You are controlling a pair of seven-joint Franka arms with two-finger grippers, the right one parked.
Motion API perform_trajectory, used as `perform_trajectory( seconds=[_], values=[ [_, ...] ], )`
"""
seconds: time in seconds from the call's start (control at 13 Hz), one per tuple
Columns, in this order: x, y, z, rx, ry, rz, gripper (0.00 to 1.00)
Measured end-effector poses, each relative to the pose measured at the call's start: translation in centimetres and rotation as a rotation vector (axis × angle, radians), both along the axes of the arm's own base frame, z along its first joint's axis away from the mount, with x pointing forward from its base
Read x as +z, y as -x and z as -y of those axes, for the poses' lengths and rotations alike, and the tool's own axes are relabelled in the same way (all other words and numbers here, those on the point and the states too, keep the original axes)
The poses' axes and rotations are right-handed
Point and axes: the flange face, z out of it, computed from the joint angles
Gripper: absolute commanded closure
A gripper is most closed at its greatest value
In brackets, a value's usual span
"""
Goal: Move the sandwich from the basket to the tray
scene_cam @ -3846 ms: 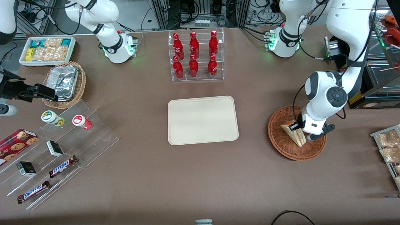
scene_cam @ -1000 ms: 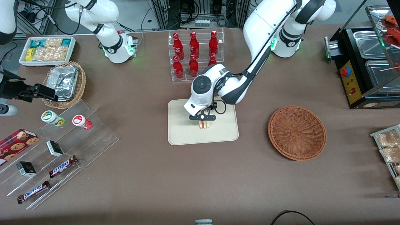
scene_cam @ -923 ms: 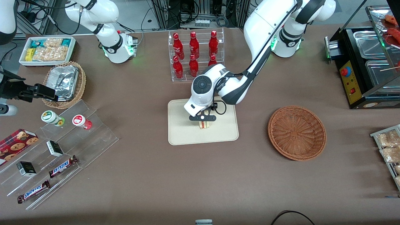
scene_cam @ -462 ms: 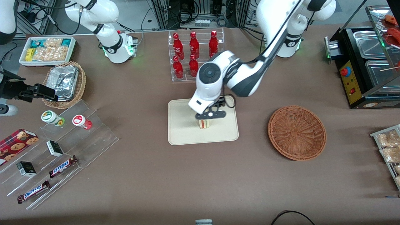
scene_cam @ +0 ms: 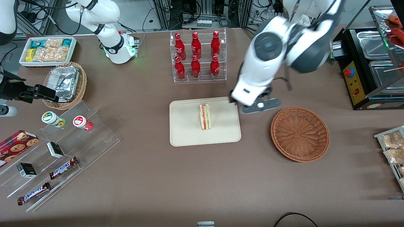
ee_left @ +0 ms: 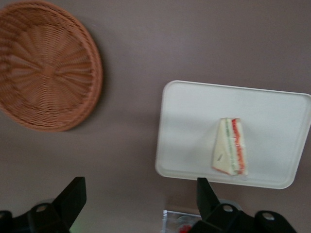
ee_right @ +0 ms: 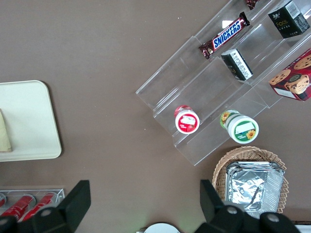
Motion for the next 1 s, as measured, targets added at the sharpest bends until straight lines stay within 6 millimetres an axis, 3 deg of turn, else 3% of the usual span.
perform_trajectory(
  seconds=[0.23,0.46,0.77,1.0],
  values=[
    [4.6,-0.9,-9.2,-0.062,0.002,0.005,0.00],
    [6.7,-1.2,-17.1,-0.134,0.007,-0.011,0.00],
    [6.7,-1.8,-23.4,-0.205,0.027,-0.034,0.00],
    [6.7,-2.0,-26.1,-0.222,0.037,-0.039,0.00]
  ],
)
